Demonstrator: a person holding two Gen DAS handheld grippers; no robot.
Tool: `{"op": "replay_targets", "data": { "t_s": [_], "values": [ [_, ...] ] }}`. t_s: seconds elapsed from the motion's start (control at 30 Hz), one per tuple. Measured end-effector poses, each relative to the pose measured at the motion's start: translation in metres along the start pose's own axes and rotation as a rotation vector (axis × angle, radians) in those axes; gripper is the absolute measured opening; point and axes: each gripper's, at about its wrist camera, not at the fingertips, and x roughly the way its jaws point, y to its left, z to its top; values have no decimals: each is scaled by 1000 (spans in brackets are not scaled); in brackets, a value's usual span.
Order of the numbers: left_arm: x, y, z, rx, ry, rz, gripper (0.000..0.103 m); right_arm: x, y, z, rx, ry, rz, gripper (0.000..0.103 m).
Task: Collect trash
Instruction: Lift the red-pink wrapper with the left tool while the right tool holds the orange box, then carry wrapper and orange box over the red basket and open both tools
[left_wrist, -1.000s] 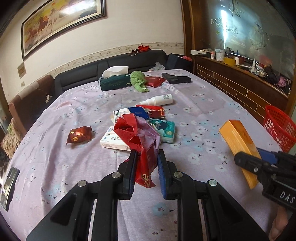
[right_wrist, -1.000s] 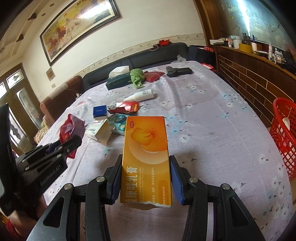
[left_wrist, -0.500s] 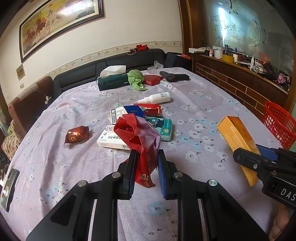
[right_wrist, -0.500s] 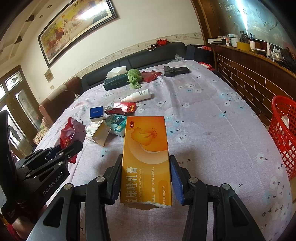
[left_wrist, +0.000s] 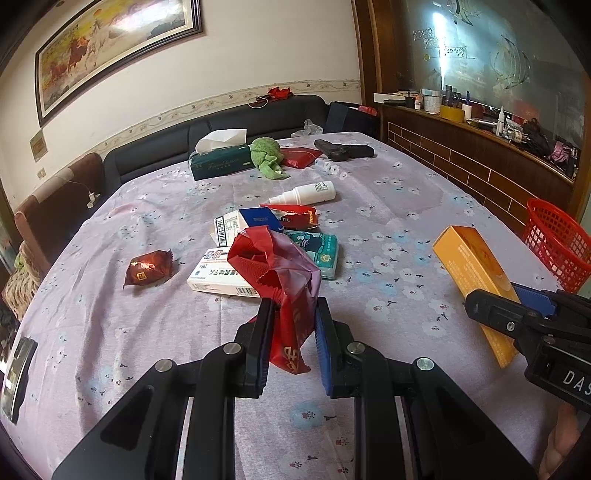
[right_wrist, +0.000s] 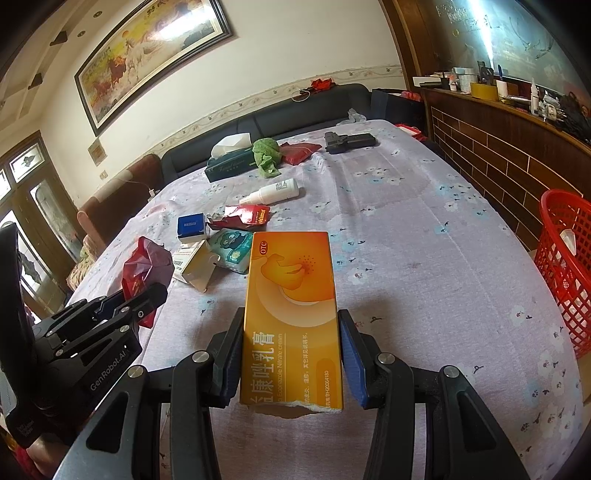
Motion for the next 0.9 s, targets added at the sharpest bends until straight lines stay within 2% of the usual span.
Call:
{"op": "replay_targets", "data": {
  "t_s": [0.63, 0.77, 0.9],
  "values": [
    [0, -23, 6, 38, 7, -40, 20, -14, -24, 3, 51, -28, -15, 50],
    [0, -33, 10, 51, 15, -72, 20, -20, -33, 4, 68, -43, -23, 50],
    [-3, -51, 16, 69, 28, -139, 20, -31, -49, 6, 96, -66, -38, 50]
  ]
}}
